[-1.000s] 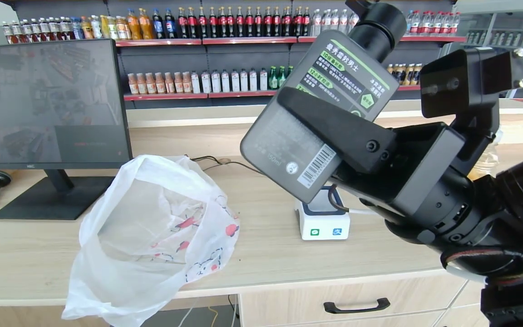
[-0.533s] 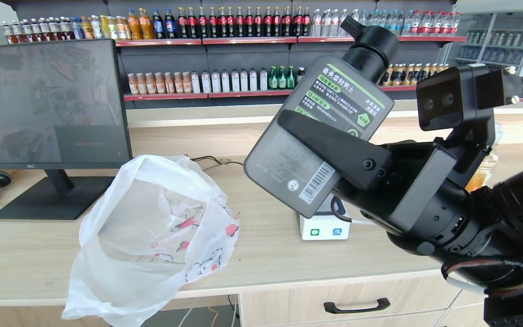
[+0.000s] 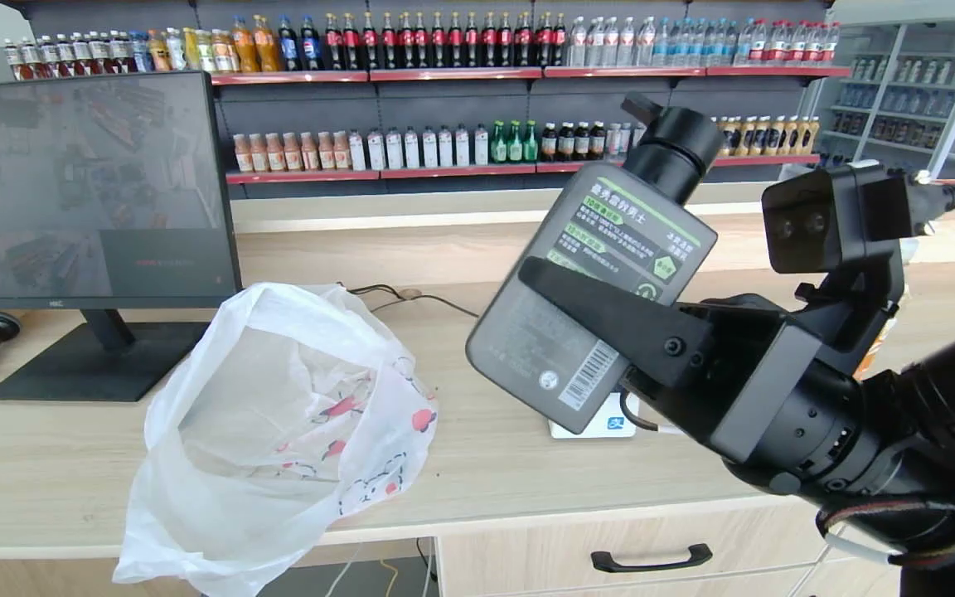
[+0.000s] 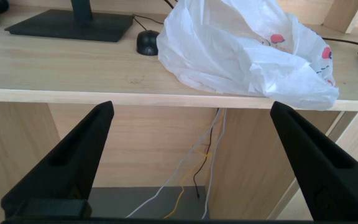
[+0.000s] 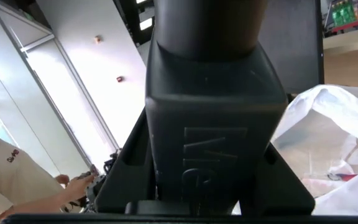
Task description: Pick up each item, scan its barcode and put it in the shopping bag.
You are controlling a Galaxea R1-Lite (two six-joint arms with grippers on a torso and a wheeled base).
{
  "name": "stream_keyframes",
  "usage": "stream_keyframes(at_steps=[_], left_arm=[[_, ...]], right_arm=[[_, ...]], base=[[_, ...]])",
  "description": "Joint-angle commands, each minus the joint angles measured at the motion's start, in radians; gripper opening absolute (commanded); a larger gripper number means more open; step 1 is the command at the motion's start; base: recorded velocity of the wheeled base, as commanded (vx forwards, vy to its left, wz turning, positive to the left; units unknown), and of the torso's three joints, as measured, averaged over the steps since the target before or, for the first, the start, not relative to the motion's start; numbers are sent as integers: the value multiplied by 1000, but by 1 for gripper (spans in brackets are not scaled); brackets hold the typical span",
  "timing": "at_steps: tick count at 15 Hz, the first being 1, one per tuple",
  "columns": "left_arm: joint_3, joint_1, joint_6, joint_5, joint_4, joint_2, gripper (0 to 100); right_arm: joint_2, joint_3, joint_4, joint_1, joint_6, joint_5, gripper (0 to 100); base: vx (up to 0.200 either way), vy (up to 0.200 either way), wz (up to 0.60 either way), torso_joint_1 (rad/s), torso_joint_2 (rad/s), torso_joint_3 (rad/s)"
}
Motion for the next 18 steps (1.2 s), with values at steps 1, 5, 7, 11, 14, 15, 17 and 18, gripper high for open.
stream_keyframes(at_steps=[1,5,7,11,14,15,17,18], left_arm=[[0,0,0,0,0,0,100],[0,0,0,0,0,0,100],[0,0,0,0,0,0,100],[0,0,0,0,0,0,100],[0,0,6,0,0,0,100],[0,0,6,0,0,0,100],[0,0,4,0,0,0,100],[0,0,4,0,0,0,100]], right_arm=[[-38,78,-2,-3,-11,-2,0],[-60,115,-2,-83,-149,-8,0],[-67,162,-2,-123,-227,-7,0],[-86,260,-2,-198,-405,-16,0],[-136,332,-2,-203,-468,-102,0],[-142,337,-2,-204,-486,-149,0],[-141,339,-2,-212,-511,-235,0],[-124,340,-2,-243,-555,-313,0]], base=[[0,0,0,0,0,0],[0,0,0,0,0,0],[0,0,0,0,0,0],[0,0,0,0,0,0],[0,0,0,0,0,0],[0,0,0,0,0,0],[0,0,0,0,0,0],[0,0,0,0,0,0]])
